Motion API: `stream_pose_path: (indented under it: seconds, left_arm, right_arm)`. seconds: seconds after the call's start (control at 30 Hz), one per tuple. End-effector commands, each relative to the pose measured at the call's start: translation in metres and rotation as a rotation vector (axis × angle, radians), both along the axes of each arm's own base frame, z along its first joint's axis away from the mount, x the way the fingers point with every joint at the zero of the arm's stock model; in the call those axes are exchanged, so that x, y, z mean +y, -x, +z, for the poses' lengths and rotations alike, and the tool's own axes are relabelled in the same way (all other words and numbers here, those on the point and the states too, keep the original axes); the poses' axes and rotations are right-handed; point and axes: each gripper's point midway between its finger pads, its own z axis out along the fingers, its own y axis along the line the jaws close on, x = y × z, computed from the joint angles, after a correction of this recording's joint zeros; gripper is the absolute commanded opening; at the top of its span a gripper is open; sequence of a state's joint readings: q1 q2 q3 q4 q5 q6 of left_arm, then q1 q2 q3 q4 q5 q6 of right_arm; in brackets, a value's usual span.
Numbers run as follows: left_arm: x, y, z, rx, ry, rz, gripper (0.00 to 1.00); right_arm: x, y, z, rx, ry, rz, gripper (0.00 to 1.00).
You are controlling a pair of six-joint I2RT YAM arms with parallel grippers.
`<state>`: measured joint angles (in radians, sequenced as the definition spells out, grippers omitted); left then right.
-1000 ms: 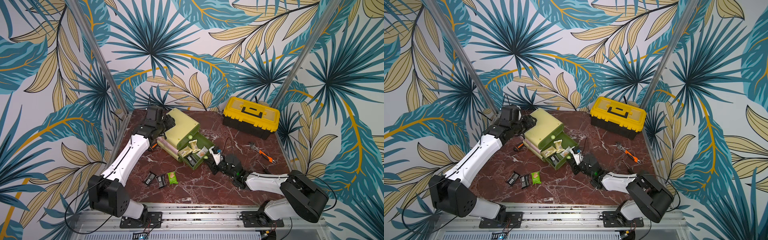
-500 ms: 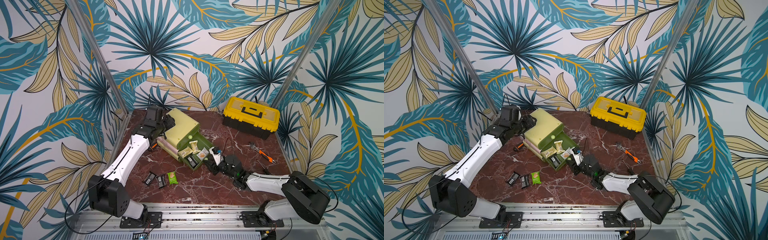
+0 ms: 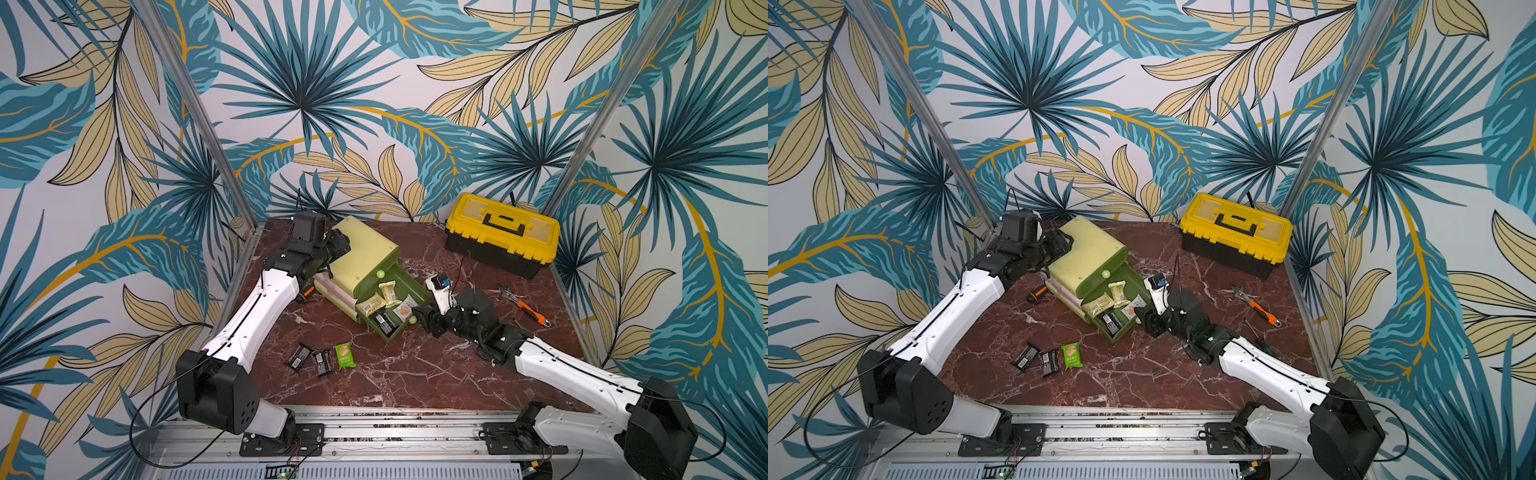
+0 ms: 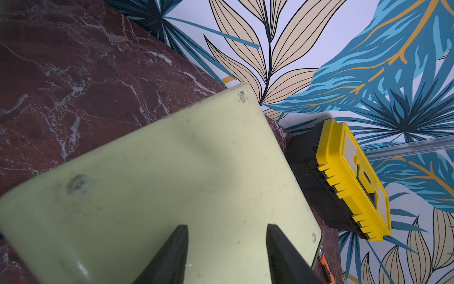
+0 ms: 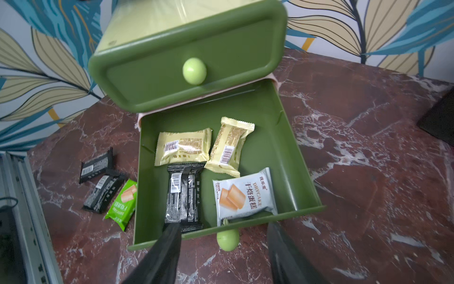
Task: Take the cookies out of the drawer
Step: Open the drawer in the storage box, then pick up the cookie from the drawer.
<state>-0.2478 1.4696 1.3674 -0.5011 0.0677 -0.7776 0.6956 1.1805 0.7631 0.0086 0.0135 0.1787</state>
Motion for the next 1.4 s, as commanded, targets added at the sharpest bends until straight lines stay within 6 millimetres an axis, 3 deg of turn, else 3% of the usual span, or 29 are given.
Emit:
stream_pose_path:
  seconds: [0.0,0.1,0.23,0.4,0.57,0.9,1.37]
  left_arm:
    - [0.011,0.017,-0.041,0.138,-0.034,0.024,0.56]
    - [0.01,0.018,-0.045,0.146,-0.026,0.026,0.55]
    - [0.01,0.018,-0.045,0.146,-0.025,0.024,0.55]
    - [0.01,0.018,-0.045,0.147,-0.023,0.017,0.55]
    - [0.011,0.018,-0.044,0.145,-0.024,0.021,0.56]
    - [0.013,0.016,-0.04,0.14,-0.023,0.024,0.55]
    - [0.013,0.015,-0.04,0.139,-0.021,0.024,0.55]
  right_arm:
    - [-0.019,0.005,-0.024,0.256,0.084,-0.158,0.6]
    - [0.004,-0.001,-0.021,0.337,0.07,-0.147,0.6]
    - [0.027,-0.014,-0.014,0.295,0.057,-0.169,0.62]
    - [0.036,-0.036,-0.026,0.316,0.105,-0.241,0.64]
    - [0.057,-0.048,-0.04,0.349,0.128,-0.226,0.66]
    - [0.077,-0.072,-0.066,0.308,0.165,-0.227,0.64]
    - [0.082,-0.095,-0.08,0.264,0.233,-0.264,0.6]
